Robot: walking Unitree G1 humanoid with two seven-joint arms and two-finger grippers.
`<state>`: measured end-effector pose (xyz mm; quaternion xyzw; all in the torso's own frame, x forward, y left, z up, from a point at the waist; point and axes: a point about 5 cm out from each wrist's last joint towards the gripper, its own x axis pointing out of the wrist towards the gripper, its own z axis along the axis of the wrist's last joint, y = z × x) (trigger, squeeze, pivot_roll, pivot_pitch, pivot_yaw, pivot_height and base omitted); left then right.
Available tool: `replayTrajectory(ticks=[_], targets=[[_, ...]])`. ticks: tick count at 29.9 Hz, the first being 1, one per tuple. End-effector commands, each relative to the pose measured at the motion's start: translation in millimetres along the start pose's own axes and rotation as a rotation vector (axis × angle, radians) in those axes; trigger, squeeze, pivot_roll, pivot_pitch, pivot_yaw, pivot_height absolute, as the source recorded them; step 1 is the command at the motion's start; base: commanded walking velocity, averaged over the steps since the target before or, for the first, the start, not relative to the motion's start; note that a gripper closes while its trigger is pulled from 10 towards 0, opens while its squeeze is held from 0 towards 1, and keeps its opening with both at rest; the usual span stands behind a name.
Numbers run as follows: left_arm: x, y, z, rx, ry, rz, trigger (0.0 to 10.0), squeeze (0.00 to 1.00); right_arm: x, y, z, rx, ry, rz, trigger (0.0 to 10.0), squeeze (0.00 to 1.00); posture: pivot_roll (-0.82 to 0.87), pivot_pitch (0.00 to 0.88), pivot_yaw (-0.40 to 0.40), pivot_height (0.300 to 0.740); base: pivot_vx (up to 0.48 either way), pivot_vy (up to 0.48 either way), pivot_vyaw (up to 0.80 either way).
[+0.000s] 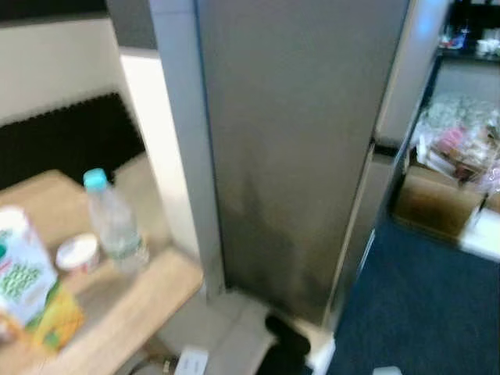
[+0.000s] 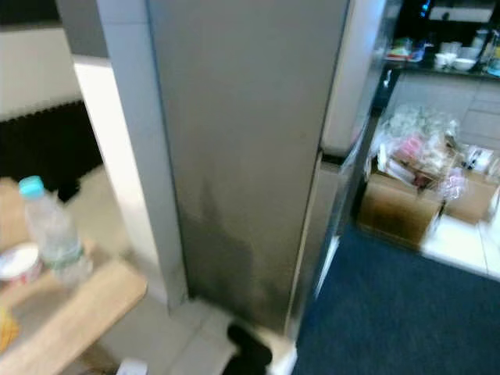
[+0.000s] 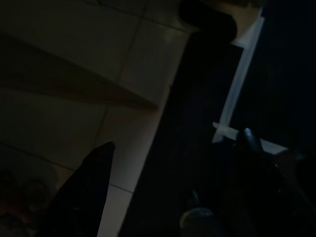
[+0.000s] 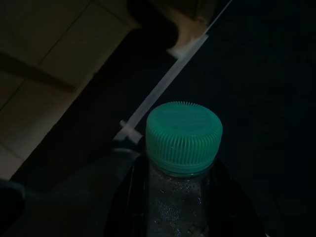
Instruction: Restocking fridge
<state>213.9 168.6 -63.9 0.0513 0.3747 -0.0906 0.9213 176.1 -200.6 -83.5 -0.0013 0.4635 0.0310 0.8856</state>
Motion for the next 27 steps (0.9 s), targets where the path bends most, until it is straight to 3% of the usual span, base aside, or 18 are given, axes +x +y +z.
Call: replayTrajectory(ticks=[1, 4, 27], targets=[[-3.0, 2.1, -10.4, 0.017, 0.040, -0.001, 10.0, 0.00, 0.4, -0.9, 4.1, -0.001, -0.014, -0.001, 10.0, 0.00, -0.06, 0.082, 0.052, 0.740, 0.000, 0.000, 0.00], [-2.9, 2.4, -10.1, 0.014, 0.040, 0.003, 10.0, 0.00, 0.4, -2.0, 5.7, -0.007, -0.020, -0.004, 10.0, 0.00, -0.07, 0.077, 0.052, 0.740, 0.000, 0.000, 0.00], [-1.8, 4.9, -5.8, -0.032, 0.024, 0.030, 10.0, 0.00, -0.2, -9.2, 12.1, -0.012, -0.036, -0.017, 10.0, 0.00, -0.08, 0.083, 0.043, 0.740, 0.000, -0.385, 0.00]])
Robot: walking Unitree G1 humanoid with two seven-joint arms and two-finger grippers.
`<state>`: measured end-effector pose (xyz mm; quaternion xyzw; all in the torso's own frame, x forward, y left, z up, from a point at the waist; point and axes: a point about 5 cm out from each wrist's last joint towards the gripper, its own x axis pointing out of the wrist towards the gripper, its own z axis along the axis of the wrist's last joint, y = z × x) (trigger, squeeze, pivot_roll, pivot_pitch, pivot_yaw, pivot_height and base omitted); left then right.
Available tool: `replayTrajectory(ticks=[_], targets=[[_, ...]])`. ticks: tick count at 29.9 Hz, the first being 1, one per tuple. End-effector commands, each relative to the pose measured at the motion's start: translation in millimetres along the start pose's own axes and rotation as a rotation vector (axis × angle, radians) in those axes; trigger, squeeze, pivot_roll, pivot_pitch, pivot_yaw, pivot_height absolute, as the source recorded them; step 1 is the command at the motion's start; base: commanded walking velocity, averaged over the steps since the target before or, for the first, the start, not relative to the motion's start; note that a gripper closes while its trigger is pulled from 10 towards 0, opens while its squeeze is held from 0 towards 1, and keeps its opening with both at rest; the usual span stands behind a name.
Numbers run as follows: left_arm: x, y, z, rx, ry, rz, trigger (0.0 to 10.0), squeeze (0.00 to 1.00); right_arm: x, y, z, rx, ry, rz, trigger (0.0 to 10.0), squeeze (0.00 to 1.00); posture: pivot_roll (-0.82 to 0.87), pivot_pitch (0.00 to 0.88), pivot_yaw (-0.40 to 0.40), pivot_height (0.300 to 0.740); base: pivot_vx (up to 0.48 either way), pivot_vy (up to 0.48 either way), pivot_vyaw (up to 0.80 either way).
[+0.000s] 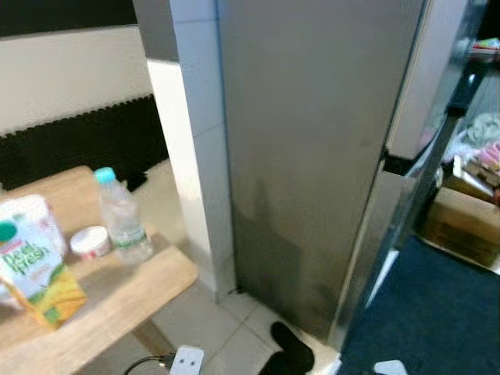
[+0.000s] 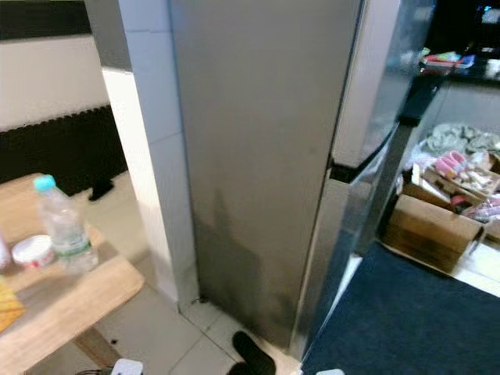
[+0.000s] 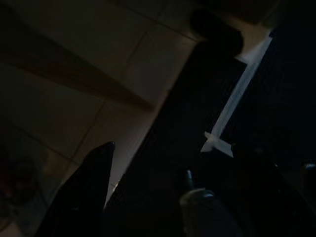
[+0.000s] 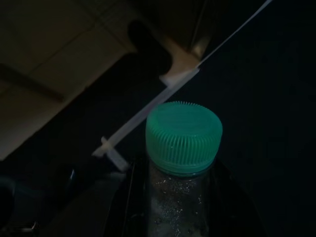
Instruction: Restocking fridge
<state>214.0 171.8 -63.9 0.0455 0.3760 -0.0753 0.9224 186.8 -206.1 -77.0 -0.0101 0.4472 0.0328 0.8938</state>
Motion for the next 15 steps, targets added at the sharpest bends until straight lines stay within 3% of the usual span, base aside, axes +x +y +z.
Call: replayTrajectory(ticks=[1, 15], targets=[[-1.4, 2.0, -5.4, -0.009, 0.022, 0.007, 10.0, 0.00, -0.7, -3.3, -0.4, 0.007, 0.000, -0.012, 10.0, 0.00, -0.08, 0.083, 0.043, 0.740, 0.000, -0.394, 0.00], [-1.0, 1.9, -4.9, -0.010, 0.028, 0.004, 10.0, 0.00, -0.4, -2.3, 0.7, 0.014, -0.007, -0.010, 10.0, 0.00, -0.08, 0.082, 0.049, 0.740, 0.000, -0.391, 0.00]])
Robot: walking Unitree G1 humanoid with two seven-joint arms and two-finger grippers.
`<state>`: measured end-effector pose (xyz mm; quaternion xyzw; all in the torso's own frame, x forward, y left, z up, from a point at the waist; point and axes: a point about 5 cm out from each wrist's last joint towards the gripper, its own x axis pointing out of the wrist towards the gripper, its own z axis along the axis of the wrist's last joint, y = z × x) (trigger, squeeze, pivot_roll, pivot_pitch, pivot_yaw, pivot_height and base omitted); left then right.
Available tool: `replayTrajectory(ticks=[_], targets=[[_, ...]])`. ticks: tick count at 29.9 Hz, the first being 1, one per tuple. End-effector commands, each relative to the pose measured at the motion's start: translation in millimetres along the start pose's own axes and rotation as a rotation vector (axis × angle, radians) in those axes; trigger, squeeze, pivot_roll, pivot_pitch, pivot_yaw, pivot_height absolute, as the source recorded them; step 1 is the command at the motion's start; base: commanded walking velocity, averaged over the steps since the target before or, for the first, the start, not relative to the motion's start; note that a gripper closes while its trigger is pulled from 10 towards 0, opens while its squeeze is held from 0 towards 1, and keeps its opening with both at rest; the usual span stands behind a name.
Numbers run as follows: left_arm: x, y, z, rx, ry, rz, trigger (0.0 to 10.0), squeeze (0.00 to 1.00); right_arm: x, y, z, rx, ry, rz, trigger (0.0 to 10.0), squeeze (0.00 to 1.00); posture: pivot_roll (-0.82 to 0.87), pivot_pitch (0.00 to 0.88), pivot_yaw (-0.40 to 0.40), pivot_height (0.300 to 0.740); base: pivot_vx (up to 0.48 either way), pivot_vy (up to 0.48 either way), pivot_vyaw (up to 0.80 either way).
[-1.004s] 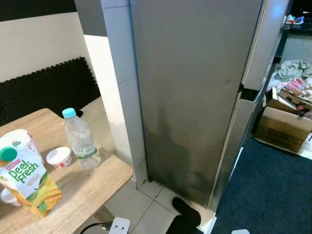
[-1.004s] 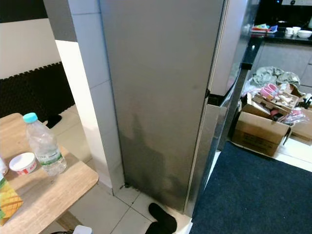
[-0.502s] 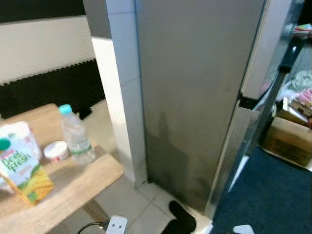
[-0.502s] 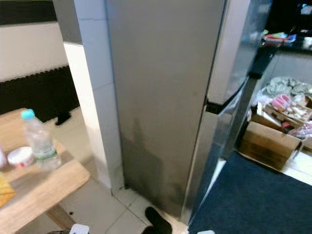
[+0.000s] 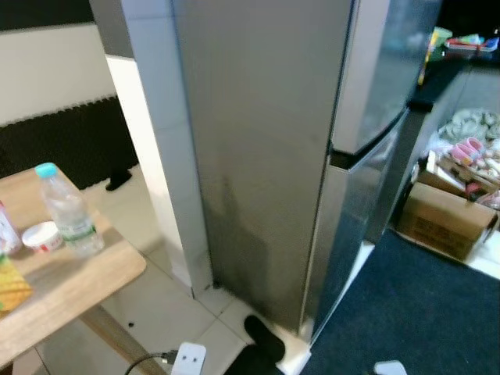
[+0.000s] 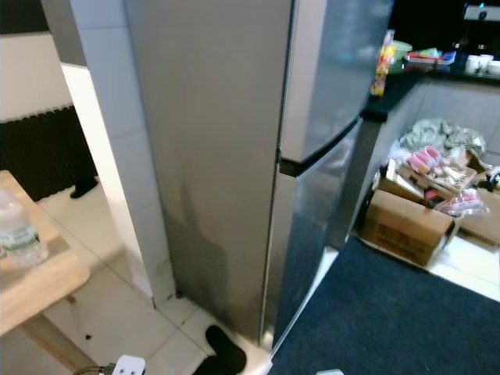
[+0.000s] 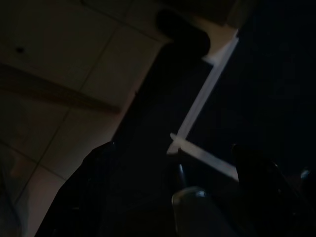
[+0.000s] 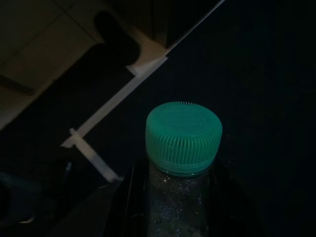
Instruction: Restocking fridge
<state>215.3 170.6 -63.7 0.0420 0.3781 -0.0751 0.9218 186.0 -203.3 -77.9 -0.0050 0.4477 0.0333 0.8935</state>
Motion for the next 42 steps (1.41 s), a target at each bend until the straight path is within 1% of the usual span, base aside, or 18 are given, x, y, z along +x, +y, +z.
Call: replayTrajectory(ticks=[1, 11, 16, 27, 31, 38, 42], targets=[[-1.6, 2.3, -5.7, -0.003, 0.024, 0.005, 10.0, 0.00, -0.8, -5.4, 1.9, 0.005, -0.008, -0.016, 10.0, 0.00, -0.08, 0.082, 0.048, 0.740, 0.000, -0.386, 0.00], [-1.3, 1.0, -5.9, -0.003, 0.027, -0.001, 10.0, 0.00, -1.0, -6.5, 2.1, 0.007, -0.009, -0.019, 10.0, 0.00, -0.08, 0.084, 0.050, 0.740, 0.000, -0.383, 0.00], [-1.8, 3.3, -7.1, -0.015, 0.029, 0.020, 10.0, 0.00, -0.8, -5.2, 2.0, 0.005, -0.009, -0.016, 10.0, 0.00, -0.09, 0.083, 0.051, 0.740, 0.000, 0.000, 0.00], [-1.0, 4.5, -4.3, -0.012, 0.027, 0.024, 10.0, 0.00, -0.1, -5.1, 5.1, 0.001, -0.016, -0.016, 10.0, 0.00, -0.08, 0.079, 0.050, 0.740, 0.000, 0.000, 0.00], [-0.6, 4.7, -2.2, 0.014, 0.020, 0.026, 10.0, 0.00, 0.0, -4.4, 5.6, 0.010, -0.024, -0.019, 10.0, 0.00, -0.08, 0.078, 0.052, 0.740, 0.000, 0.000, 0.00], [-0.2, 4.7, -0.5, 0.019, 0.015, 0.023, 10.0, 0.00, 0.1, -3.3, 5.4, 0.019, -0.033, -0.025, 10.0, 0.00, -0.08, 0.077, 0.055, 0.740, 0.000, 0.000, 0.00], [0.2, 4.9, 0.5, 0.023, 0.016, 0.022, 10.0, 0.00, 0.3, -2.9, 5.9, 0.020, -0.034, -0.024, 10.0, 0.00, -0.08, 0.076, 0.056, 0.740, 0.278, 0.000, 0.00]])
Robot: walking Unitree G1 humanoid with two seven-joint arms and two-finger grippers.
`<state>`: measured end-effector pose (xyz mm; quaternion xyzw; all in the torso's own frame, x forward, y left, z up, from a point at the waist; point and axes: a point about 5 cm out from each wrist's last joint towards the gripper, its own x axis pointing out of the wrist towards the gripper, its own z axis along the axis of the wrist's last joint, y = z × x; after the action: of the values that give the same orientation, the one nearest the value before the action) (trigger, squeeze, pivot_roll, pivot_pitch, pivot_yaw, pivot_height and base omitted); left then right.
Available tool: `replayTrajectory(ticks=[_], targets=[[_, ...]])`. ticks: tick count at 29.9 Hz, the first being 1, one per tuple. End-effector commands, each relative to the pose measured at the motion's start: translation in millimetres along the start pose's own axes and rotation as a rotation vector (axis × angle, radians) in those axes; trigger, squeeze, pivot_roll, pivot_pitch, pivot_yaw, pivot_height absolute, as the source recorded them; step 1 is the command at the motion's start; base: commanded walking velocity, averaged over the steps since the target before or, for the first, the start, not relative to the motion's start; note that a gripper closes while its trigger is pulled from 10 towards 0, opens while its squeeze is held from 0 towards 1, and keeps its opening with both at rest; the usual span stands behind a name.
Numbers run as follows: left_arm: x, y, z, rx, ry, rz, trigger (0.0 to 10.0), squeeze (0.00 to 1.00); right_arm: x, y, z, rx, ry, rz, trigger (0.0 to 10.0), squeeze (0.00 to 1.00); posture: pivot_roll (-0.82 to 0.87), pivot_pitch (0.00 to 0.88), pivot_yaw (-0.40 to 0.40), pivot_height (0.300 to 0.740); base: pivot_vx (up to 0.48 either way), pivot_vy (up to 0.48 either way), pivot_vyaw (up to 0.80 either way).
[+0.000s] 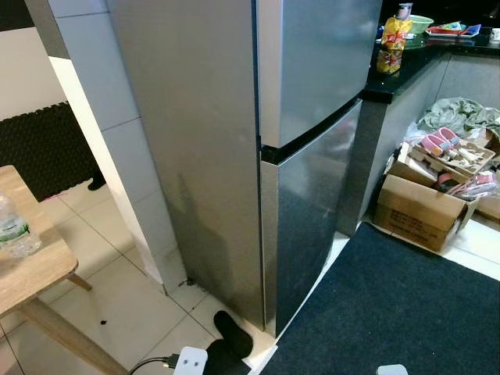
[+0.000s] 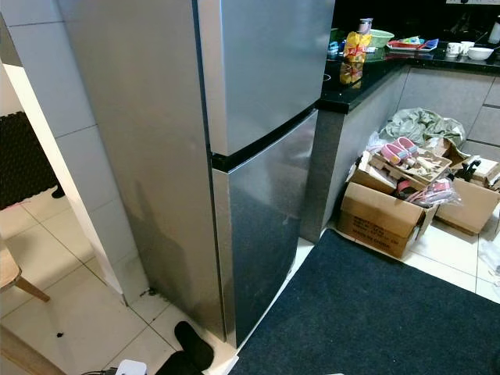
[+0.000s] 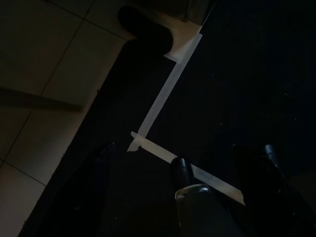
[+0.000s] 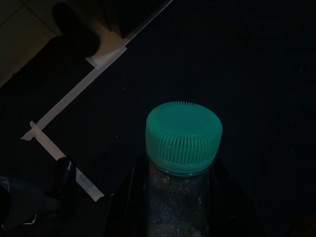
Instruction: Restocking fridge
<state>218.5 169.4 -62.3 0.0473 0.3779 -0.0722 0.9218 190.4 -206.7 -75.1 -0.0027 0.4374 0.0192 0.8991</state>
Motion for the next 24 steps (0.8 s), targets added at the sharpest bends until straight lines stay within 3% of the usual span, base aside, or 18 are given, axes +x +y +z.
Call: replayTrajectory(ticks=[1, 24], targets=[[-1.1, 5.4, -2.7, 0.016, 0.015, 0.012, 10.0, 0.00, 0.1, 0.7, 0.9, 0.004, -0.011, -0.001, 10.0, 0.00, -0.08, 0.076, 0.056, 0.740, 0.304, 0.000, 0.00], [0.0, 4.2, 0.3, 0.020, 0.011, 0.002, 10.0, 0.00, -0.6, -0.1, -2.6, 0.012, -0.004, -0.010, 10.0, 0.00, -0.09, 0.072, 0.065, 0.740, 0.350, 0.000, 0.00]])
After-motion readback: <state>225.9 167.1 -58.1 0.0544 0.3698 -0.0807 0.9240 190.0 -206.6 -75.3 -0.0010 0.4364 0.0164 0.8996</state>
